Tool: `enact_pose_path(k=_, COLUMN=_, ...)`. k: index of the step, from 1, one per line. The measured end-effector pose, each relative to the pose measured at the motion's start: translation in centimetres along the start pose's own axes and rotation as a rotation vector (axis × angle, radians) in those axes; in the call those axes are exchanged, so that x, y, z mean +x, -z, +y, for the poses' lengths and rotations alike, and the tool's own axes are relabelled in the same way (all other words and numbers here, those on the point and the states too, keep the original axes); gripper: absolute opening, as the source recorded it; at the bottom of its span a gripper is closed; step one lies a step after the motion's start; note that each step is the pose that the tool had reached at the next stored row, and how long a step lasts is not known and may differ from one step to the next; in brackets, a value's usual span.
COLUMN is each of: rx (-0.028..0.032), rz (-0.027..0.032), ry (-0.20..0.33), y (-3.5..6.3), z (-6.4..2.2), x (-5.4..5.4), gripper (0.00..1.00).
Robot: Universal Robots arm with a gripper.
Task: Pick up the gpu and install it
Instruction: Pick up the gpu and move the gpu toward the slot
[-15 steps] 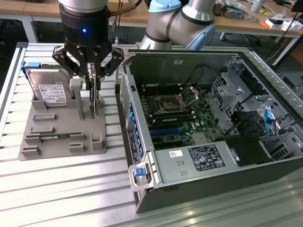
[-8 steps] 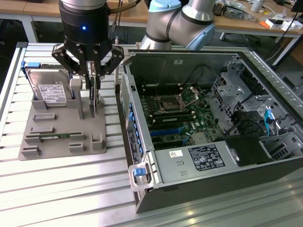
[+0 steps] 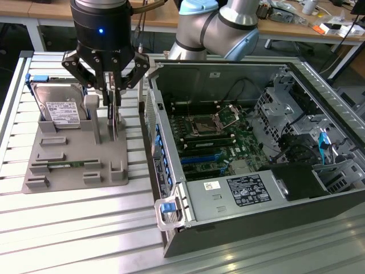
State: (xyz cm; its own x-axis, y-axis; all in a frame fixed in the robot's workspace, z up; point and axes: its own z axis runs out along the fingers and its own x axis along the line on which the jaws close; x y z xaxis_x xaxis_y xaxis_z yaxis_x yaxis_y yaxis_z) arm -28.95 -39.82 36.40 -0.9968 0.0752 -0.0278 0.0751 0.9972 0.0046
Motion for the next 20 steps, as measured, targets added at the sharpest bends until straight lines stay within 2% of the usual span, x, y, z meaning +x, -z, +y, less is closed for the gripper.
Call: enact_pose_path(k=20, rx=0.0000, rz=0.0000, ry=0.000, y=1.28, z=0.01, x=0.0, gripper=0.26)
